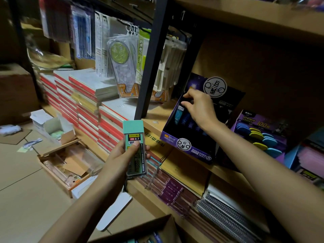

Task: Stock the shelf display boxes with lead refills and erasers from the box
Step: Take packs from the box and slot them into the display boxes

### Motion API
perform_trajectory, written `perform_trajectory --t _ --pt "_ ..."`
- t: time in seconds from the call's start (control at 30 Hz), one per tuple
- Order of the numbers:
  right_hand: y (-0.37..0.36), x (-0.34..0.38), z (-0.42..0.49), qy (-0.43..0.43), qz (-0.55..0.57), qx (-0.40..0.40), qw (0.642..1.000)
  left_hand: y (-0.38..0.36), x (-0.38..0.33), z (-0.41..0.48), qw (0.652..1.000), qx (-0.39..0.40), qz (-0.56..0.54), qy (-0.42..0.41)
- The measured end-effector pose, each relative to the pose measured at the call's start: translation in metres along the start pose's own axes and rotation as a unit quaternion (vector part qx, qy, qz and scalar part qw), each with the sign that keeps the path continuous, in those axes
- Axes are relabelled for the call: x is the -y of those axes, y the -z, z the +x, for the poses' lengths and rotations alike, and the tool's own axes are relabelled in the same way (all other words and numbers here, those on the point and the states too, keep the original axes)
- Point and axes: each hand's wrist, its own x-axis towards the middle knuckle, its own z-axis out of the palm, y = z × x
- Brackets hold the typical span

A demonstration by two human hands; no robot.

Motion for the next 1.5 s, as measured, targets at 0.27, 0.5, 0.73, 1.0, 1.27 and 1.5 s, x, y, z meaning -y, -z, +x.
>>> perform_trajectory --t 0.27,0.5,0.73,1.0,1.27,1.5 --pt "0.02 0.01 -0.018 0.021 -0.058 0.032 0.998 -0.011 -0.002 -0.002 1.0 0.03 -0.006 0.002" --pt "0.029 0.033 -0.159 -0.102 0.224 0.208 0.947 -0.039 0.005 -0.015 0.997 0.07 -0.023 0.034" --pt "0.066 0.012 -0.186 -0.228 0.373 0.108 0.893 -0.079 0.026 -0.042 0.984 0.155 0.076 0.043" --pt "0.109 -0.023 -0.22 -0.262 0.397 0.09 0.875 -0.127 0.055 -0.059 0.957 0.233 0.164 0.058" --pt "0.209 -0.095 -0.231 -0.252 0.301 -0.124 0.911 -0.165 0.075 -0.067 0.929 0.286 0.234 0.016" --pt "0.245 -0.154 -0.244 -0.244 0.033 -0.223 0.943 -0.169 0.08 -0.056 0.957 0.231 0.17 0.044"
